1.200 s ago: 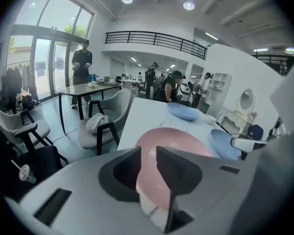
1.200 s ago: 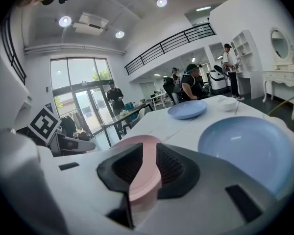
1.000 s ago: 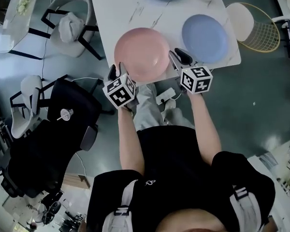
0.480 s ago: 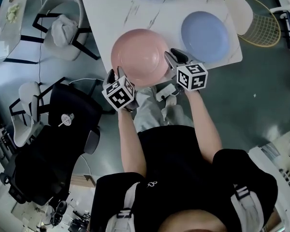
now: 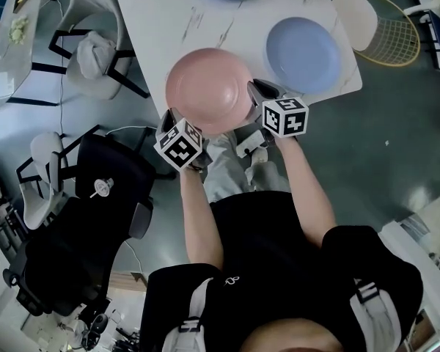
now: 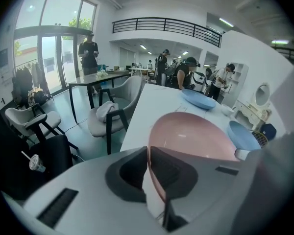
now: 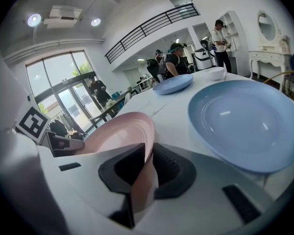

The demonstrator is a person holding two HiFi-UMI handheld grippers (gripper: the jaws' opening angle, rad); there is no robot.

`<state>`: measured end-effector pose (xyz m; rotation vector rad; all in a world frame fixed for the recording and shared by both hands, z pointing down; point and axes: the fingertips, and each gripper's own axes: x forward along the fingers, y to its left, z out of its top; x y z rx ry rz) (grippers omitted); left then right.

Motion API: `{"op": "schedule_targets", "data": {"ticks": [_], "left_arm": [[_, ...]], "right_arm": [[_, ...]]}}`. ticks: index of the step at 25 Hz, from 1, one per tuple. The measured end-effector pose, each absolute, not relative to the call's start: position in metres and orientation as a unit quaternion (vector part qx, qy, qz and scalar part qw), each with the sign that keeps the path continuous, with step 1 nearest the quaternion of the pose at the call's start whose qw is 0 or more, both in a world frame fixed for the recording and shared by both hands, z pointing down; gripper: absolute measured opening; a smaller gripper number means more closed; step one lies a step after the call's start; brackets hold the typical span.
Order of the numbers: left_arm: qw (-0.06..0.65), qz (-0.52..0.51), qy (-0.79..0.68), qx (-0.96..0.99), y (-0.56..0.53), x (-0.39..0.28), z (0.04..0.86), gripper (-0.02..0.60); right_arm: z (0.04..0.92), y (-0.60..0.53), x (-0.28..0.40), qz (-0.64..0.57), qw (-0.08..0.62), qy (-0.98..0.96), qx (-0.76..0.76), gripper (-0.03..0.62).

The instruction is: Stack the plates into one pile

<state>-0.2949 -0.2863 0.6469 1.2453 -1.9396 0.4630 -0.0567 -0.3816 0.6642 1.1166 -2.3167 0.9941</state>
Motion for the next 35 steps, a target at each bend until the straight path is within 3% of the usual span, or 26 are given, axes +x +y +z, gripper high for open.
{"op": "schedule_targets", "data": {"ticks": [11, 26, 35], "left_arm": [[0.331, 0.162, -0.758, 0.538, -0.308, -0.25, 0.595, 0.035], [0.248, 0.145, -0.719, 0.633, -0.328, -0.109, 0.522, 0.041], [0.237, 0.179, -0.683, 0.668, -0.358, -0.065, 0.531, 0.048]], "right_arm": [[0.615, -0.385, -0.006, 0.33, 0.135, -0.829, 0.43, 0.06], [0.536, -0.367, 0.144, 0.262, 0.073, -0.811, 0.518, 0.057], [0.547, -0.382, 0.189, 0.265, 0.066, -0.783, 0.558, 0.052]]}}
